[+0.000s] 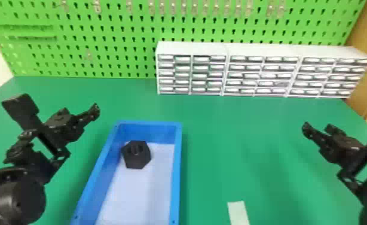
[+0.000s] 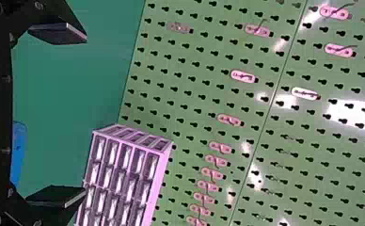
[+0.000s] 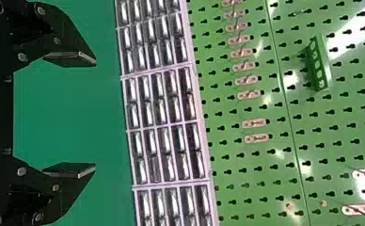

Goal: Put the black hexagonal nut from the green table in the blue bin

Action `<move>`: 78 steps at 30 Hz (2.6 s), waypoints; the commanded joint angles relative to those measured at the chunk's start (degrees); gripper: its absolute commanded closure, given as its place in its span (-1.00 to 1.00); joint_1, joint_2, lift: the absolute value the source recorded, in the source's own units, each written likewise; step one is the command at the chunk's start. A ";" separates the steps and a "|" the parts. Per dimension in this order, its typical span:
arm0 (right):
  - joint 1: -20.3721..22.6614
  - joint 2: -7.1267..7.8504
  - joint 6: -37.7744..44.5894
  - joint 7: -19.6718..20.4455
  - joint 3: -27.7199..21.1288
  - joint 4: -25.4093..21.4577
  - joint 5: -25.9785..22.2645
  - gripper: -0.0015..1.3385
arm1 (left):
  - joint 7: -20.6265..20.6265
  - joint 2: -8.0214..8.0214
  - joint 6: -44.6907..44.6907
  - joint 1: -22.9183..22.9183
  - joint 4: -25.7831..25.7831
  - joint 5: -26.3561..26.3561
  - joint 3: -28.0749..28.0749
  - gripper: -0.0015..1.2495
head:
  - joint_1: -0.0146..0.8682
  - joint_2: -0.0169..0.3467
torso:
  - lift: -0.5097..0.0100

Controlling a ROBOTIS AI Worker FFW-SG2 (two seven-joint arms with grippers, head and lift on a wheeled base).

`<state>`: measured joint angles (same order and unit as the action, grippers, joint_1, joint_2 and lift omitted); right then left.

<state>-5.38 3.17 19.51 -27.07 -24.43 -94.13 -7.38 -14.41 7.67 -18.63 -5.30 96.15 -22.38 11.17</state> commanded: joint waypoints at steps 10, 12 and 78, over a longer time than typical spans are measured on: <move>-0.07 -0.01 0.00 0.00 0.35 0.09 0.09 -0.29 | 0.00 -0.03 0.00 -0.15 -0.09 0.06 -0.01 -0.77 | 0.54 -0.73 | 0.58; -0.07 -0.01 0.00 0.00 0.35 0.09 0.09 -0.29 | 0.00 -0.03 0.00 -0.15 -0.09 -0.03 -0.10 -0.77 | 0.54 -0.73 | 0.58; -5.35 1.04 0.00 0.00 9.75 6.33 0.53 -0.29 | 0.00 -0.03 0.00 -0.50 -0.09 -0.03 -0.62 -0.77 | 0.54 -0.73 | 0.58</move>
<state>-10.31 4.37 19.49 -27.07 -16.86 -88.09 -6.86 -14.41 7.67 -18.63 -5.79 96.04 -22.41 10.63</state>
